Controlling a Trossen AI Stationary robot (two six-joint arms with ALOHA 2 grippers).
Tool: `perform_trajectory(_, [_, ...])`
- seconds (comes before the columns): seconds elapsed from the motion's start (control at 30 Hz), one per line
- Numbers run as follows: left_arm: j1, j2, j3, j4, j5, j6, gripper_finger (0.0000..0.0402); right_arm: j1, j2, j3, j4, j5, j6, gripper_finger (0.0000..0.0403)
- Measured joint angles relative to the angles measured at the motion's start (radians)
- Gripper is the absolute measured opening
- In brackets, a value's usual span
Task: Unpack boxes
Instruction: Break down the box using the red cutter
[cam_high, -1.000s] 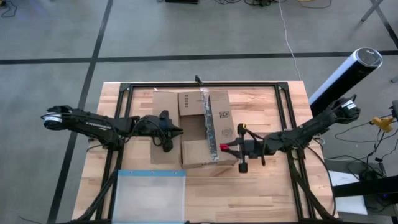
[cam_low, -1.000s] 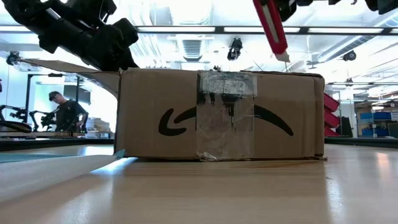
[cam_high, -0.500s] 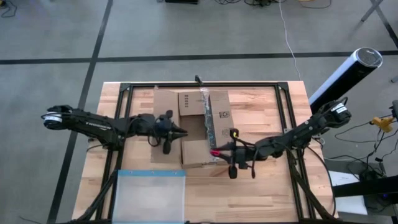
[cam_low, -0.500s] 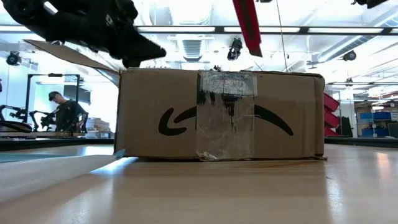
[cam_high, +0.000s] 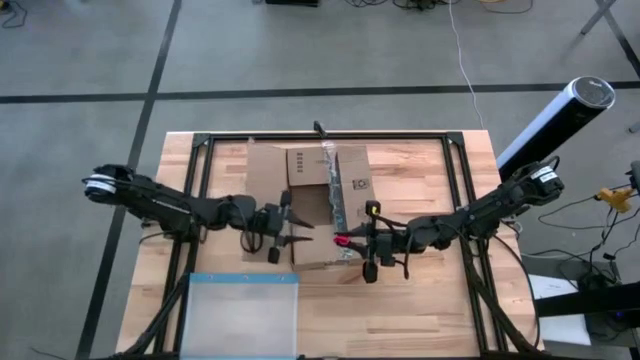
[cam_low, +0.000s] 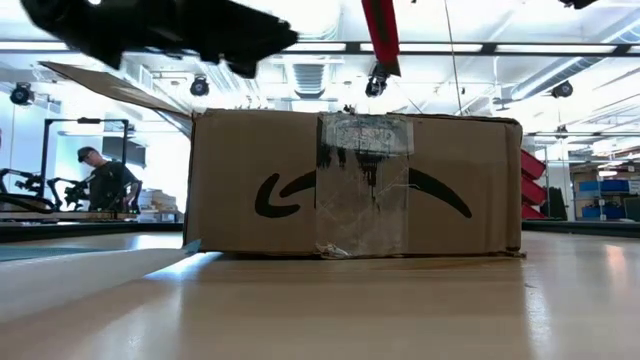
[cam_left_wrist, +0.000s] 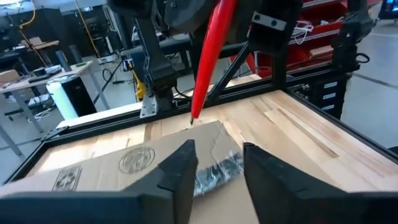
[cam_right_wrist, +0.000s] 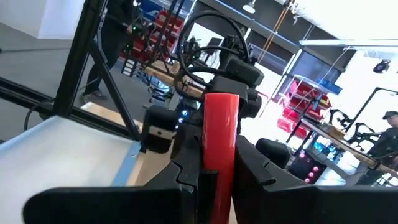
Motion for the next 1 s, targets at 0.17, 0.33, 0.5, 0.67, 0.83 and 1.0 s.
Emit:
perform_trajectory(0.17, [0.000, 0.136, 0.118, 0.001, -0.001, 0.021, 0.0183, -0.008, 0.000, 0.000, 0.001, -0.045, 0.019, 0.0035])
perform_trajectory(0.33, [0.000, 0.261, 0.240, -0.007, -0.001, 0.043, 0.0204, -0.008, 0.000, 0.000, 0.002, -0.045, 0.019, 0.0035])
perform_trajectory(0.5, [0.000, 0.335, 0.344, -0.041, -0.001, 0.064, 0.0195, -0.008, 0.000, 0.000, -0.001, -0.046, 0.040, 0.0035])
perform_trajectory(0.67, [-0.001, 0.348, 0.379, -0.047, 0.001, 0.064, 0.0168, -0.008, 0.000, 0.000, -0.005, -0.047, 0.040, 0.0035])
perform_trajectory(0.83, [-0.004, 0.336, 0.379, -0.039, 0.003, 0.062, 0.0143, -0.008, 0.000, 0.000, -0.006, -0.048, 0.044, 0.0035])
perform_trajectory(1.0, [-0.004, 0.334, 0.380, -0.031, 0.005, 0.059, 0.0123, -0.008, 0.000, 0.000, -0.004, -0.049, 0.045, 0.0035])
